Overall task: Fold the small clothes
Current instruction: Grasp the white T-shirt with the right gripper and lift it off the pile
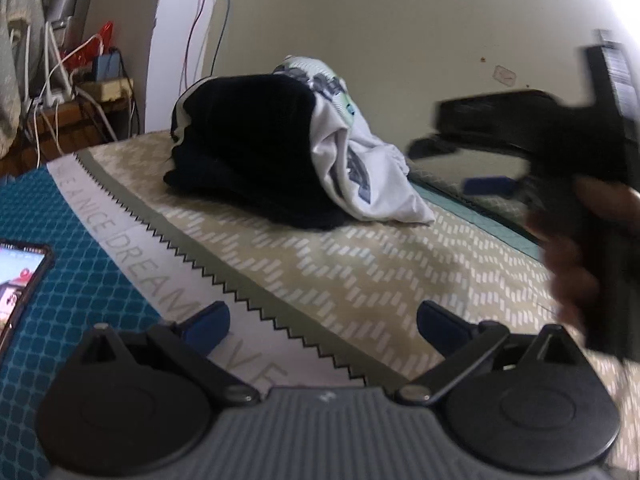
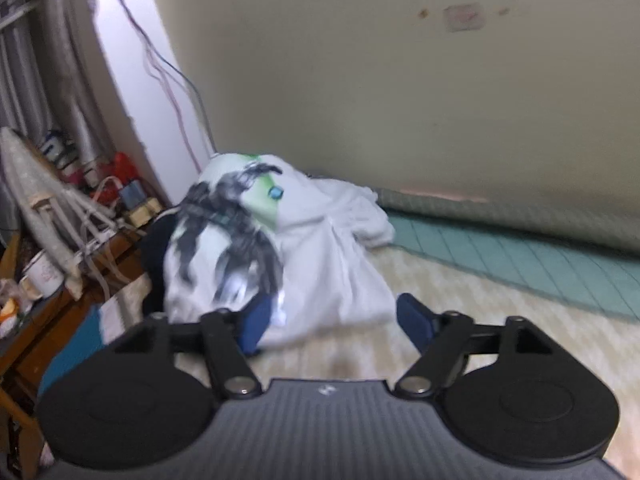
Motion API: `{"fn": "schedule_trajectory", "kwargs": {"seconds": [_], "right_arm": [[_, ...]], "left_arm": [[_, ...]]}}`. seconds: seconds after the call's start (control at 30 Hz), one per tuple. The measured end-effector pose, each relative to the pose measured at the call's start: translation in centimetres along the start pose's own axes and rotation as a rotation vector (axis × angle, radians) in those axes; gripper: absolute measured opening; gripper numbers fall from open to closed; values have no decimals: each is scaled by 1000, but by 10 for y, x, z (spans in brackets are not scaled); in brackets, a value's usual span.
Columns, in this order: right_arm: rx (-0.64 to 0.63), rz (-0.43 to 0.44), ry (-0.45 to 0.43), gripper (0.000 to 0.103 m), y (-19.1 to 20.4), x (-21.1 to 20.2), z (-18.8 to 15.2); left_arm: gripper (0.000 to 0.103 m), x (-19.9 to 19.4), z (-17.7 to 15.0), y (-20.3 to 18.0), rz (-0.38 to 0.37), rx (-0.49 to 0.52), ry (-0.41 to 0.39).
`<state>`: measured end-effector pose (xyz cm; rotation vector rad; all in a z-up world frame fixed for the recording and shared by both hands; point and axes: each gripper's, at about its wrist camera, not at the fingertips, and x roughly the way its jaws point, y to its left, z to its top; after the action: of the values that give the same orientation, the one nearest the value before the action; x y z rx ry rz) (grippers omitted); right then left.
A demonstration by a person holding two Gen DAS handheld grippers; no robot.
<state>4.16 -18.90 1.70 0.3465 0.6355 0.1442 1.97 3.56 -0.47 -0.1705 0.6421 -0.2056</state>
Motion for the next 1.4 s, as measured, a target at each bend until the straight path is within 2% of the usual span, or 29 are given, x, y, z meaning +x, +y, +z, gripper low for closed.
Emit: {"fn": "schedule_trajectory", "kwargs": {"seconds": [0.13,0.23,0.27,0.3,0.33,0.37,0.4,0.5,0.6,0.77,0.87,1.07,1.2,1.4], "right_arm": [[21,-38,53,77,0,55,18],[51,-47,116,77,-3,89,20],[56,-45,128,67,-3,97,18],[59,-39,124,45,0,101,17],[45,-24,115,37,3,101,17],[20,-12,102,18,9,98,18],[-24,-16,85,7,17,94,18],[-101,-59,49,4,33,76,22],[-102,-52,-44,4,36,45,32],[-1,27,-206,3,20,-36,59],[-18,51,-300,3,22,-101,72],[-39,33,-457,3,10,-225,79],[-48,16,-504,3,2,-288,79],[-55,27,-506,3,8,-338,75]], "left_arm": [[103,2,1,2,-2,-9,6],[103,3,1,3,-4,-11,7],[103,3,1,4,-5,-14,8],[103,3,1,4,-6,-16,8],[103,3,1,4,-7,-17,8],[103,3,1,5,-7,-16,8],[103,3,1,5,-7,-15,7],[103,2,0,4,-4,-18,6],[103,2,0,5,-3,-22,5],[103,2,0,5,2,-21,0],[103,1,0,5,4,-17,-9],[103,0,0,4,12,-17,-16],[103,-1,0,1,34,1,-30],[103,-5,-2,-3,64,19,-49]]}}
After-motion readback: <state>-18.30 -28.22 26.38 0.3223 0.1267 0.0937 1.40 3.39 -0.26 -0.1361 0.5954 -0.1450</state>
